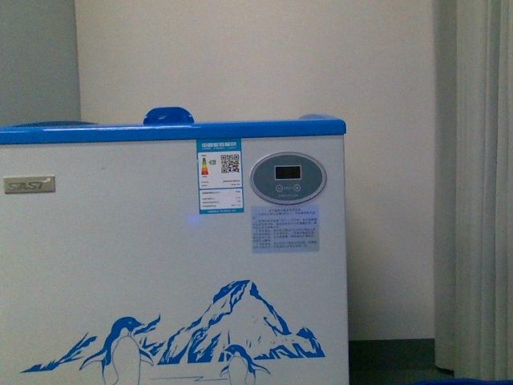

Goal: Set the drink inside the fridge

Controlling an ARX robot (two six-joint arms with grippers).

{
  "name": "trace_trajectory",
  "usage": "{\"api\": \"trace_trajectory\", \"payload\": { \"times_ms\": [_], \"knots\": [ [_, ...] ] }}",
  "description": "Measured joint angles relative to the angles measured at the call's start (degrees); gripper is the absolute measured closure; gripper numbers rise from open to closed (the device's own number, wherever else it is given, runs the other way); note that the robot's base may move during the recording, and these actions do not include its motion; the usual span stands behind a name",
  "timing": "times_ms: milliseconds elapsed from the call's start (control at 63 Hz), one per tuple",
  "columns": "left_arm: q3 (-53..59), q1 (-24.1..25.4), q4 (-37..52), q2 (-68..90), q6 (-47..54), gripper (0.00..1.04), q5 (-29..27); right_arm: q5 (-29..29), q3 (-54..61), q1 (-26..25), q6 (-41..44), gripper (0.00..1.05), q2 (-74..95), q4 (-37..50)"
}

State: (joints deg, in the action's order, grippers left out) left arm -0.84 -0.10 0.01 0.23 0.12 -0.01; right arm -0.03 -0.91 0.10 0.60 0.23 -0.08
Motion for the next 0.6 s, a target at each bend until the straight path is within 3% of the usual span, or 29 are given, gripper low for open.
{"api": "trace_trajectory", "payload": {
  "times_ms": [603],
  "knots": [
    [0.0, 0.0, 0.0, 0.0, 0.0, 0.08, 0.0, 0.0, 0.0, 0.0, 0.0, 0.07, 0.0, 0.0]
  ]
}}
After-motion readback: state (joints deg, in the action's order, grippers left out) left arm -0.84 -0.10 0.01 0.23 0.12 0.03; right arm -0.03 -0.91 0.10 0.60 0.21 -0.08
